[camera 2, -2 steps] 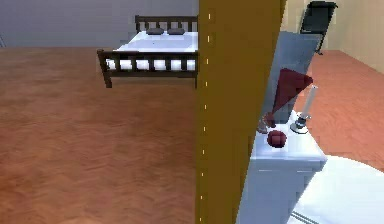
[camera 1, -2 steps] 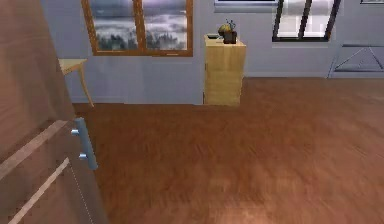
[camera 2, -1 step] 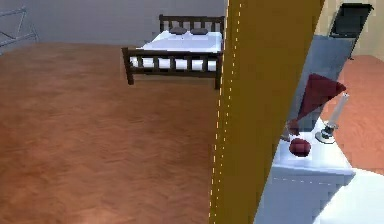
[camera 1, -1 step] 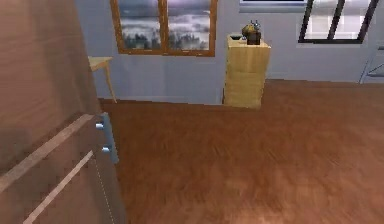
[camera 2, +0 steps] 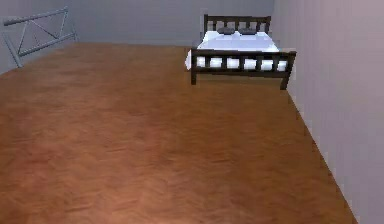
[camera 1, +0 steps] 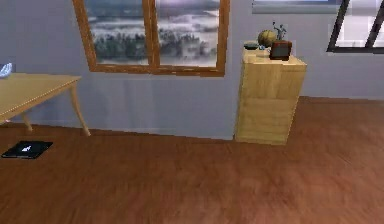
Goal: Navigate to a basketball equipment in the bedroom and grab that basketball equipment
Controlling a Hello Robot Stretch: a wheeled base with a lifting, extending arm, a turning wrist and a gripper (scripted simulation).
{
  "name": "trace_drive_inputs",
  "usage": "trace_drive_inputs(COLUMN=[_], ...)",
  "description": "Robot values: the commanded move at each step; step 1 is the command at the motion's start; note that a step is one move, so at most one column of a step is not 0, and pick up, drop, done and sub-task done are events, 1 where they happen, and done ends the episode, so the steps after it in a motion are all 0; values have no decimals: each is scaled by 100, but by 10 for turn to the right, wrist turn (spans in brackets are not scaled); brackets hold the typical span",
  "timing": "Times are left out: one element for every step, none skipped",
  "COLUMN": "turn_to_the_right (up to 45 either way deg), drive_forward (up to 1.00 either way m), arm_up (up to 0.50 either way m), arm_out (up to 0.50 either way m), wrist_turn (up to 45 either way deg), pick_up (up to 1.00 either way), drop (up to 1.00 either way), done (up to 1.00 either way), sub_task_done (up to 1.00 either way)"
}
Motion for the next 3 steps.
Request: trace_drive_inputs(turn_to_the_right=[-30,0,-450], drive_forward=[0,40,0], arm_up=[0,0,0], arm_out=[0,0,0], wrist_turn=[0,0,0], pick_up=[0,0,0], drop=[0,0,0], done=[0,0,0], sub_task_done=[0,0,0])
